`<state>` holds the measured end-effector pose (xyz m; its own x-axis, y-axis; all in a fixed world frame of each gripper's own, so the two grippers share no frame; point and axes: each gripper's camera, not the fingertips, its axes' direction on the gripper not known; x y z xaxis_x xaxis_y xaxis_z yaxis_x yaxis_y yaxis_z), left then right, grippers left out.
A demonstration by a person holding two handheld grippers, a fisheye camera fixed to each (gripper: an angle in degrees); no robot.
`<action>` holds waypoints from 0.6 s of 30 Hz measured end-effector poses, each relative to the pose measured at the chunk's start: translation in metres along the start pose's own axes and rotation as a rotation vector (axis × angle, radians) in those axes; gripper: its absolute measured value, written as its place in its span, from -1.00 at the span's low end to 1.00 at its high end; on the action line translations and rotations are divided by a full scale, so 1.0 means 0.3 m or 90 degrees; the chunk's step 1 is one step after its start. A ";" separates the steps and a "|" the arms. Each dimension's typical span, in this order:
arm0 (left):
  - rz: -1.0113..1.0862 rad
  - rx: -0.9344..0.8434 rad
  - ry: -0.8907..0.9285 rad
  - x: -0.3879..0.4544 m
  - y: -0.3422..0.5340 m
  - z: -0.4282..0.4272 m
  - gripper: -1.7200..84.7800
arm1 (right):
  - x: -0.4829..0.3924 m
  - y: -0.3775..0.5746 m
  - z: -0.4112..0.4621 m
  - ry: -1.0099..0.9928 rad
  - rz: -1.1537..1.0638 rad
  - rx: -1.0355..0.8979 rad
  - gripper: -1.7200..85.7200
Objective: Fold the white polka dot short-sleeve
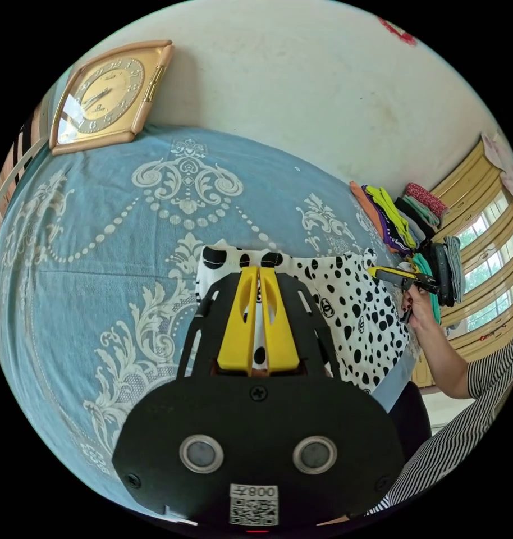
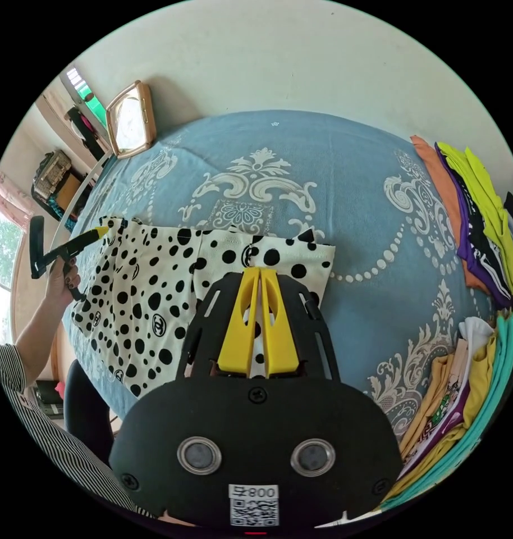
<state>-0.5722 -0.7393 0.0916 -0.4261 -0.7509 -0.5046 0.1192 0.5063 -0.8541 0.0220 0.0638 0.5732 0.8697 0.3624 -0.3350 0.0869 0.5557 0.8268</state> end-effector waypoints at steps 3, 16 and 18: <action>0.006 0.006 -0.009 -0.008 0.055 -0.060 -0.95 | -0.018 0.062 -0.052 -0.011 0.000 0.023 -0.96; -0.043 -0.087 0.007 -0.055 0.333 -0.227 -0.95 | -0.137 0.435 -0.075 -0.029 -0.063 -0.073 -0.96; -0.062 -0.143 -0.025 -0.087 0.394 -0.206 -0.94 | -0.118 0.469 -0.011 -0.015 -0.059 -0.130 -0.96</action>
<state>-0.6024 -0.6337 0.0115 -0.3904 -0.8146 -0.4290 -0.1259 0.5089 -0.8516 0.0018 0.1315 0.6997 0.8740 0.2857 -0.3930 0.0699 0.7265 0.6836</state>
